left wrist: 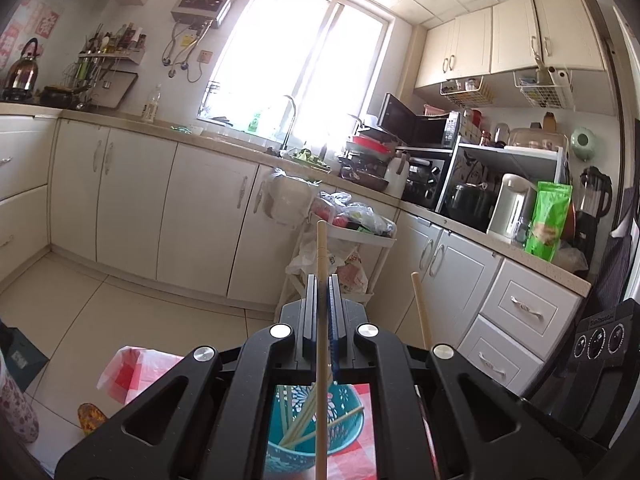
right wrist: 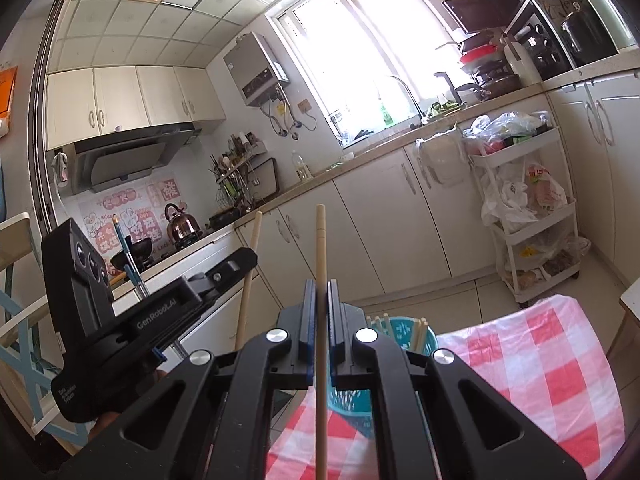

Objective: Organize utensils
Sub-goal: 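Lift both held chopsticks up and carry them over the blue basket, then lower both chopsticks into the basket and open both tools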

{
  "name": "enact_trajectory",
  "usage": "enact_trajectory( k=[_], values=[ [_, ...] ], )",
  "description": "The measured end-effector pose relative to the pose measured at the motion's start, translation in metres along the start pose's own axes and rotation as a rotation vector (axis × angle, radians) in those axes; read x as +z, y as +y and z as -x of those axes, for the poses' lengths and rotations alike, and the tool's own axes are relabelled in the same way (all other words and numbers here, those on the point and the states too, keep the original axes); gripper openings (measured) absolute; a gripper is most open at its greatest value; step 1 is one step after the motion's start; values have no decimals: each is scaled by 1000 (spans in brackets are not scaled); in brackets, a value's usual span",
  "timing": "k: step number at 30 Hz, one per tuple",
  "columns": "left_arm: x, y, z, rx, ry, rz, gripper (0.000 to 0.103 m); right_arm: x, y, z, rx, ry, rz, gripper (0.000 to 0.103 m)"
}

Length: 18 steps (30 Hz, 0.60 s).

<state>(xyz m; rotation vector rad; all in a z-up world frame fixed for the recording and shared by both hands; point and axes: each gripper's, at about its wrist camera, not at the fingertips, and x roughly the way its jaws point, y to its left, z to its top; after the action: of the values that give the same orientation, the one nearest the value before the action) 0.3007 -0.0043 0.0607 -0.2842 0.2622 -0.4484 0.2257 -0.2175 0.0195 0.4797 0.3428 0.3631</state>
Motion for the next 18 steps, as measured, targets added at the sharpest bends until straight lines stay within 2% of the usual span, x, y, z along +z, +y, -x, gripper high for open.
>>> enact_trajectory(
  k=[9, 18],
  values=[
    [5, 16, -43, -26, -28, 67, 5, 22, -8, -41, -20, -53, 2, 6],
    [-10, 33, -85, -6, -27, 121, 5, 19, -28, -89, -75, -44, -2, 6]
  ],
)
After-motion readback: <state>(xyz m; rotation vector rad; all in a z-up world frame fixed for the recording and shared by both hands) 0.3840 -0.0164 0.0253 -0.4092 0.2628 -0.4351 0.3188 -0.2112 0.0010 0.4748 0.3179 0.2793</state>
